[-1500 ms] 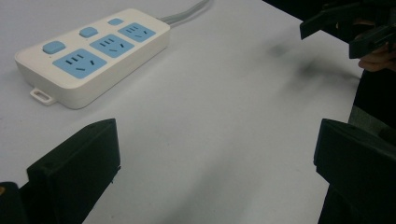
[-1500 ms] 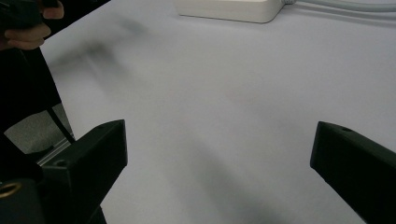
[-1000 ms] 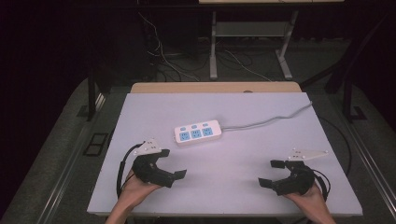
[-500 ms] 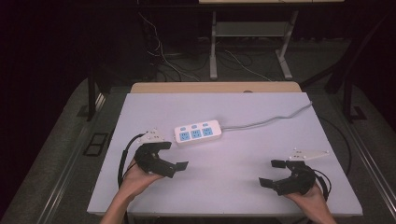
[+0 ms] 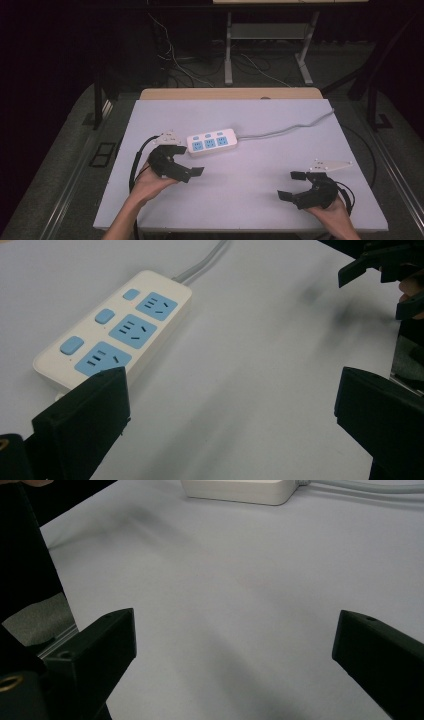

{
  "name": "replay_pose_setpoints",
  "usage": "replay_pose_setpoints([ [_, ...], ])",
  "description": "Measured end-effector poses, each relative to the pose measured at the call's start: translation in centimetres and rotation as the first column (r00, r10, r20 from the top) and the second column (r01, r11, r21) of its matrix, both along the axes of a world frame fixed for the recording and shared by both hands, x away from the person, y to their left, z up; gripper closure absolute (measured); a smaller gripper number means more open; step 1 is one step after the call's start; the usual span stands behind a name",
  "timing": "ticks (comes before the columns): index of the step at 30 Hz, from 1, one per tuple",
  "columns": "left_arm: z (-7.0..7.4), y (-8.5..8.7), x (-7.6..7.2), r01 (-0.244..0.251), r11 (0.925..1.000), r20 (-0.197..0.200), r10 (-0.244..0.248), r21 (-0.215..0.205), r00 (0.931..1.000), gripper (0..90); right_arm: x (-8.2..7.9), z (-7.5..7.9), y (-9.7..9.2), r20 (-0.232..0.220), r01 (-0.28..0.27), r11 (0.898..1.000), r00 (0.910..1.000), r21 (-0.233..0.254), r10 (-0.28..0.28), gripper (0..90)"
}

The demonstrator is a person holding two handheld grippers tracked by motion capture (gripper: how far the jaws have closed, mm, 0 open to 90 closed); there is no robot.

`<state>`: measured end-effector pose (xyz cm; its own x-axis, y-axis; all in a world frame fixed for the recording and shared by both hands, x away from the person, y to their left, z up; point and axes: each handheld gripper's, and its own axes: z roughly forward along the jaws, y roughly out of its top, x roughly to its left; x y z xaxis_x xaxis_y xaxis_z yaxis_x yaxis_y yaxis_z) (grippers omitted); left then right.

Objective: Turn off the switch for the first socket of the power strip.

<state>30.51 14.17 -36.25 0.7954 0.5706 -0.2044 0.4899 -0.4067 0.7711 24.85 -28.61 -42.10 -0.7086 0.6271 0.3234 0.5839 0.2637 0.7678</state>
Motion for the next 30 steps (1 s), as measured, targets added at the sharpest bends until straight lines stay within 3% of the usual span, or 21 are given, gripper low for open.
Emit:
replay_pose_setpoints([
  [14,0.5,-1.1,1.5,0.032,0.9985,-0.008,-0.031,0.044,0.9995,0.1,0.0,0.0,0.0,0.002,-0.004,1.0,1.0,-0.002,0.004,3.7],
  [30,1.8,-2.6,3.5,0.077,0.9895,0.003,-0.078,0.122,0.9969,0.4,-0.1,0.0,-0.3,0.011,0.005,1.0,0.9999,-0.001,-0.005,3.7],
])
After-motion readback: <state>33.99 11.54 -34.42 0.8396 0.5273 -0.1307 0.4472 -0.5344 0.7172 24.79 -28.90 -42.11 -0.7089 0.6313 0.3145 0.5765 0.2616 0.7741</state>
